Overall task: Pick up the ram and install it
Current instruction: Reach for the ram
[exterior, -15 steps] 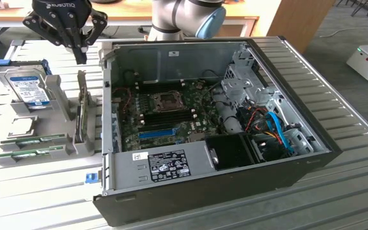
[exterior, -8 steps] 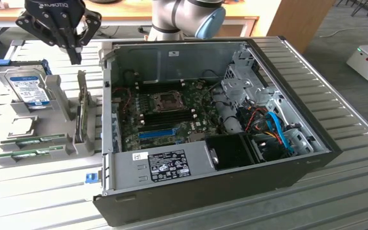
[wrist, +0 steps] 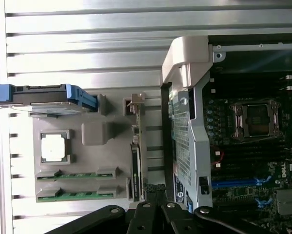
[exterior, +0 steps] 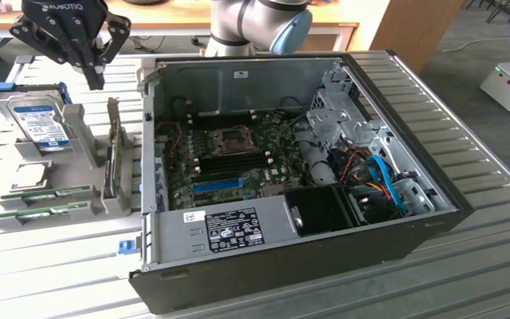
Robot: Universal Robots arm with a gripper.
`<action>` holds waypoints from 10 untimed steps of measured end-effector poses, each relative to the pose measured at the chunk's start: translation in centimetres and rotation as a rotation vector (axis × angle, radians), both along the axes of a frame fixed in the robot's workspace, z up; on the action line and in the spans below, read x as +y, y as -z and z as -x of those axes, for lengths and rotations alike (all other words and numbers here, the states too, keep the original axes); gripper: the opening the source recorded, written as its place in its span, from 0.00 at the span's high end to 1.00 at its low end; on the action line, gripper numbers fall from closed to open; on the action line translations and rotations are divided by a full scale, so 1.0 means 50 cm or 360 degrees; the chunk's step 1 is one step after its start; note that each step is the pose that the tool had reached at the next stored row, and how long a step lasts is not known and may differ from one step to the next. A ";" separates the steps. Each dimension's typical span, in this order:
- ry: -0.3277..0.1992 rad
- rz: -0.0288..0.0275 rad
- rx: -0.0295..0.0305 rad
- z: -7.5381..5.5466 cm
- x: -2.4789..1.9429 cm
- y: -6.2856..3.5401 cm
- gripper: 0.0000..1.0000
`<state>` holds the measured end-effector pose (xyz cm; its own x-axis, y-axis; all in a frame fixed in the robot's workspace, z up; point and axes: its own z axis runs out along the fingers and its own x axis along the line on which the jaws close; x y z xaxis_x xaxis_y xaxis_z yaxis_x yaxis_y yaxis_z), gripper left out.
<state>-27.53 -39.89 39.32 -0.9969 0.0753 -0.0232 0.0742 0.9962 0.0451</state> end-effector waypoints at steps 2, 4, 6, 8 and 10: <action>0.0000 0.00000 -0.00001 0.006 0.0000 0.000 0.89; 0.0000 0.00000 -0.00001 0.011 0.0000 0.000 0.89; 0.0000 0.00000 -0.00001 0.017 0.0000 0.000 0.89; 0.0000 0.00000 -0.00001 0.023 0.0000 0.000 0.89; 0.0000 -0.00001 -0.00001 0.028 0.0000 0.000 0.89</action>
